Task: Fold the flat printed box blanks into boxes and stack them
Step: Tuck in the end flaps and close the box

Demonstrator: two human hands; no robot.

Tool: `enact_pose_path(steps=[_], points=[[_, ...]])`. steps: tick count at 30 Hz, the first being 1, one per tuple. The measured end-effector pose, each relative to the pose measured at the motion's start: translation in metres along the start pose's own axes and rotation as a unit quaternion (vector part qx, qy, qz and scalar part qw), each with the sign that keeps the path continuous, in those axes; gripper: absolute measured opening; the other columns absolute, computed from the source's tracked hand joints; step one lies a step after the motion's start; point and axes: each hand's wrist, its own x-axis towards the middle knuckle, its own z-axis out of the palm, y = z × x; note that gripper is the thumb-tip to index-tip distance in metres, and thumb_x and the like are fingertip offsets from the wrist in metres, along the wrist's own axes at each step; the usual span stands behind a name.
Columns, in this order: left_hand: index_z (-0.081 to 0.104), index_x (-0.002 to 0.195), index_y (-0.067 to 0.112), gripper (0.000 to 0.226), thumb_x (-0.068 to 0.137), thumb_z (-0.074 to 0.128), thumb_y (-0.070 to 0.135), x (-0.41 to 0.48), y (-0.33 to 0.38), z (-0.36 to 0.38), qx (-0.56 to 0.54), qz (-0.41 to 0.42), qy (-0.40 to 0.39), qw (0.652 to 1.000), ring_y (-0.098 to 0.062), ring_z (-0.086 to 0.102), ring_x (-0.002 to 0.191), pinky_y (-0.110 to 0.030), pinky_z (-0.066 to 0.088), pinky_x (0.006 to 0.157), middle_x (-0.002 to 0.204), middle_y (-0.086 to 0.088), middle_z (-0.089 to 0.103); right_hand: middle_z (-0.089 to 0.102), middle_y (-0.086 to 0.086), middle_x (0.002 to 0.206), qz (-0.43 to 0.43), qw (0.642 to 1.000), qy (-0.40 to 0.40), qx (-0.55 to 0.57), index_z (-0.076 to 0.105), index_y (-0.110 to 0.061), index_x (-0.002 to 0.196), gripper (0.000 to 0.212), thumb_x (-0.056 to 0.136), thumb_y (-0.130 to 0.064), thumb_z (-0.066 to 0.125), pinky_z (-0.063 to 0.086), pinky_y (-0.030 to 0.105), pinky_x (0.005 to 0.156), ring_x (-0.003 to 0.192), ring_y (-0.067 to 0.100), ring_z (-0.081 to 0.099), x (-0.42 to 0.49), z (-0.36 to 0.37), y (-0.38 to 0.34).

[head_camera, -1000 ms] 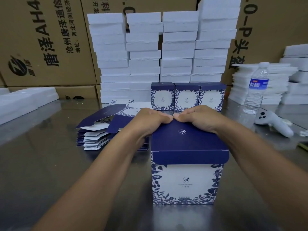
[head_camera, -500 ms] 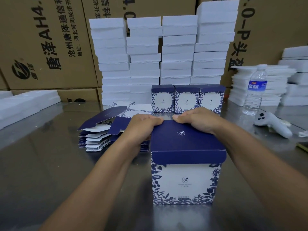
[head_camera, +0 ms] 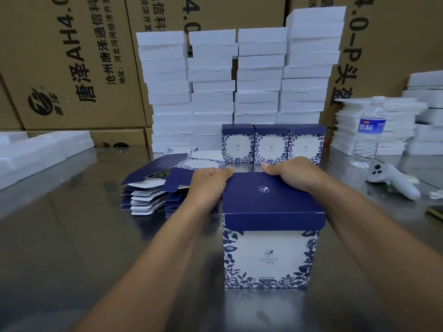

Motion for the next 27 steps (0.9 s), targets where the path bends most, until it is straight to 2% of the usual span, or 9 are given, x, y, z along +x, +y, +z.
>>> enact_pose_path(steps=[4, 5, 7, 10, 13, 17, 20, 24, 27], points=[[0.045, 0.054, 0.016, 0.042, 0.093, 0.059, 0.024, -0.002, 0.001, 0.000, 0.003, -0.003, -0.004, 1.000, -0.014, 0.047, 0.042, -0.019, 0.034, 0.046, 0.048, 0.000, 0.051, 0.058, -0.004, 0.038, 0.010, 0.997, -0.014, 0.075, 0.060, -0.005, 0.077, 0.029, 0.083, -0.031, 0.072, 0.028, 0.010, 0.025, 0.026, 0.009, 0.052, -0.004, -0.004, 0.005], [0.046, 0.056, 0.016, 0.039, 0.093, 0.058, 0.024, -0.002, 0.001, 0.000, 0.002, -0.005, -0.005, 1.000, -0.016, 0.048, 0.045, -0.020, 0.035, 0.048, 0.051, -0.002, 0.052, 0.059, -0.003, 0.039, 0.015, 0.995, -0.015, 0.099, 0.060, -0.005, 0.076, 0.027, 0.082, -0.028, 0.072, 0.033, 0.011, 0.028, 0.030, 0.010, 0.055, -0.006, -0.005, 0.007], [0.048, 0.059, 0.015, 0.037, 0.092, 0.059, 0.025, -0.003, 0.001, 0.001, 0.001, -0.009, -0.005, 1.000, -0.018, 0.049, 0.049, -0.023, 0.036, 0.051, 0.057, -0.005, 0.054, 0.068, 0.002, 0.060, 0.030, 0.991, -0.020, 0.130, 0.064, -0.007, 0.083, 0.025, 0.081, -0.030, 0.073, 0.047, 0.019, 0.043, 0.049, 0.017, 0.063, -0.007, -0.007, 0.013], [0.047, 0.060, 0.015, 0.036, 0.092, 0.059, 0.026, -0.005, 0.001, 0.002, -0.009, -0.015, 0.002, 1.000, -0.022, 0.049, 0.059, -0.026, 0.034, 0.054, 0.066, -0.012, 0.052, 0.068, 0.006, 0.075, 0.032, 0.989, -0.026, 0.145, 0.065, -0.007, 0.085, 0.025, 0.083, -0.032, 0.071, 0.051, 0.029, 0.057, 0.060, 0.020, 0.062, -0.006, -0.009, 0.017], [0.047, 0.073, 0.013, 0.026, 0.093, 0.056, 0.027, -0.005, 0.004, 0.004, 0.009, -0.013, 0.007, 1.000, -0.023, 0.046, 0.070, -0.028, 0.031, 0.057, 0.076, -0.014, 0.049, 0.066, 0.006, 0.072, 0.030, 0.987, -0.017, 0.158, 0.063, -0.007, 0.083, 0.025, 0.083, -0.031, 0.071, 0.049, 0.027, 0.055, 0.057, 0.019, 0.061, -0.004, -0.008, 0.016], [0.046, 0.077, 0.013, 0.024, 0.094, 0.055, 0.027, -0.004, 0.005, 0.003, 0.023, -0.014, 0.008, 1.000, -0.022, 0.045, 0.070, -0.028, 0.029, 0.055, 0.077, -0.013, 0.048, 0.060, 0.005, 0.058, 0.025, 0.985, 0.015, 0.172, 0.063, -0.002, 0.086, 0.027, 0.086, -0.029, 0.067, 0.037, 0.012, 0.033, 0.036, 0.012, 0.055, -0.008, -0.006, 0.021], [0.048, 0.081, 0.012, 0.021, 0.094, 0.055, 0.027, -0.005, 0.004, 0.003, 0.024, -0.016, 0.007, 1.000, -0.022, 0.044, 0.071, -0.028, 0.028, 0.055, 0.078, -0.013, 0.047, 0.051, 0.009, 0.062, 0.012, 0.979, 0.052, 0.197, 0.057, 0.014, 0.097, 0.044, 0.089, -0.029, 0.060, 0.032, 0.012, 0.036, 0.045, 0.018, 0.049, -0.009, -0.004, 0.035], [0.049, 0.086, 0.012, 0.018, 0.094, 0.056, 0.027, -0.007, 0.004, 0.004, 0.004, -0.029, 0.000, 1.000, -0.022, 0.047, 0.070, -0.027, 0.031, 0.054, 0.079, -0.014, 0.050, 0.045, 0.009, 0.062, -0.013, 0.975, 0.068, 0.210, 0.056, -0.004, 0.086, 0.021, 0.091, -0.025, 0.058, 0.027, 0.010, 0.035, 0.046, 0.018, 0.043, -0.012, -0.002, 0.038], [0.051, 0.086, 0.014, 0.017, 0.092, 0.058, 0.028, -0.009, 0.005, 0.003, -0.001, -0.030, 0.005, 1.000, -0.023, 0.047, 0.069, -0.026, 0.032, 0.054, 0.078, -0.013, 0.050, 0.044, 0.013, 0.069, -0.027, 0.976, 0.067, 0.206, 0.051, -0.008, 0.082, 0.019, 0.092, -0.024, 0.056, 0.025, 0.011, 0.034, 0.052, 0.021, 0.040, -0.012, -0.001, 0.037]])
